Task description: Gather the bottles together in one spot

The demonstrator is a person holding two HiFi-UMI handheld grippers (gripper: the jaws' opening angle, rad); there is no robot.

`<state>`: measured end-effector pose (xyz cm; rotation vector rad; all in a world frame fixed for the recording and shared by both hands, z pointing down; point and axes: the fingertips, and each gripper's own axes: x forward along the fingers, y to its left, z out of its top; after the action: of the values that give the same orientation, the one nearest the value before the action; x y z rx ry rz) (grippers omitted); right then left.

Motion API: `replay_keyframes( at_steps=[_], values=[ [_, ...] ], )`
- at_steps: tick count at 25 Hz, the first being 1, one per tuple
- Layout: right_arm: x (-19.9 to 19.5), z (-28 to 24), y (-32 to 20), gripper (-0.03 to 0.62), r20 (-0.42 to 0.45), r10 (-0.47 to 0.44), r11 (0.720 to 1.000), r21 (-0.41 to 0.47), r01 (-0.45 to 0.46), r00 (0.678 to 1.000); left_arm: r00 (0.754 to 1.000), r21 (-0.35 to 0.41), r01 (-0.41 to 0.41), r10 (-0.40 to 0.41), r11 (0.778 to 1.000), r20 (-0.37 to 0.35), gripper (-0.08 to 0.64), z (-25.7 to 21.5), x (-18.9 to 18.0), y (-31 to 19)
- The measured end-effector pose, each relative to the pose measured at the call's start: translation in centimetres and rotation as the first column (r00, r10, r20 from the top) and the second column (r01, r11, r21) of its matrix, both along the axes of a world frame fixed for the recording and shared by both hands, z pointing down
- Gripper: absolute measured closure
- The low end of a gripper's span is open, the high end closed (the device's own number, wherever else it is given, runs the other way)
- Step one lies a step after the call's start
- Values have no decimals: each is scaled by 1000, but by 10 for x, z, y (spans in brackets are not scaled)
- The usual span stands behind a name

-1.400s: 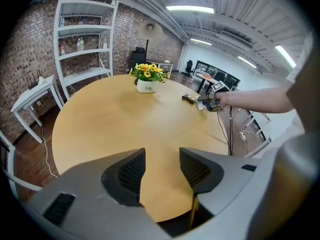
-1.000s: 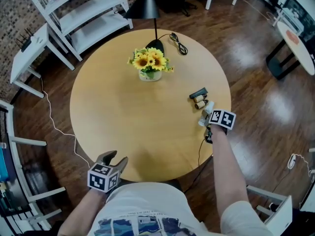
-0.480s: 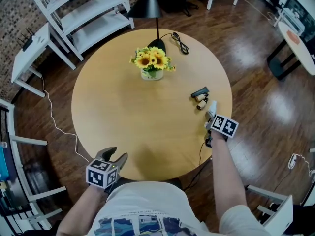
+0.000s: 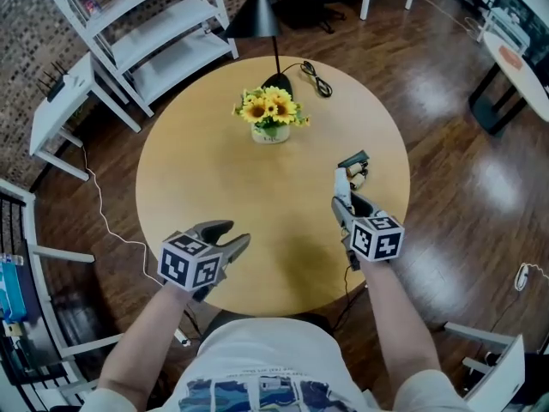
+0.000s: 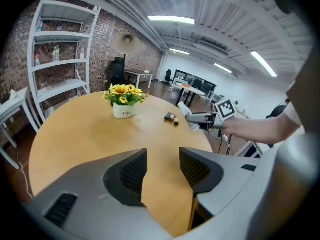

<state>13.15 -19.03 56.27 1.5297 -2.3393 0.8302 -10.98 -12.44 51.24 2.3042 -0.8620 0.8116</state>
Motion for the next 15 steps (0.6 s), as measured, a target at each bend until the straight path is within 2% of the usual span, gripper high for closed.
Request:
replay_keyframes(
  at_steps=[3, 6, 10, 15],
  values=[
    [-47, -30, 13, 394, -75, -152, 980, 119, 160, 986, 996, -9, -49, 48, 999, -80, 354, -25, 26, -17],
    [-78, -49, 25, 394, -145, -225, 946, 205, 251, 964, 982, -27, -99, 94, 995, -162, 354, -51, 56, -29],
    [-105, -68, 38, 394, -205, -267, 903, 288, 319, 942, 963, -70, -139, 119, 988, -241, 353, -71, 90, -40],
    [-121, -85, 49, 394, -267, -266, 864, 359, 352, 926, 952, -146, -120, 72, 982, -298, 351, -72, 108, -50]
  ],
)
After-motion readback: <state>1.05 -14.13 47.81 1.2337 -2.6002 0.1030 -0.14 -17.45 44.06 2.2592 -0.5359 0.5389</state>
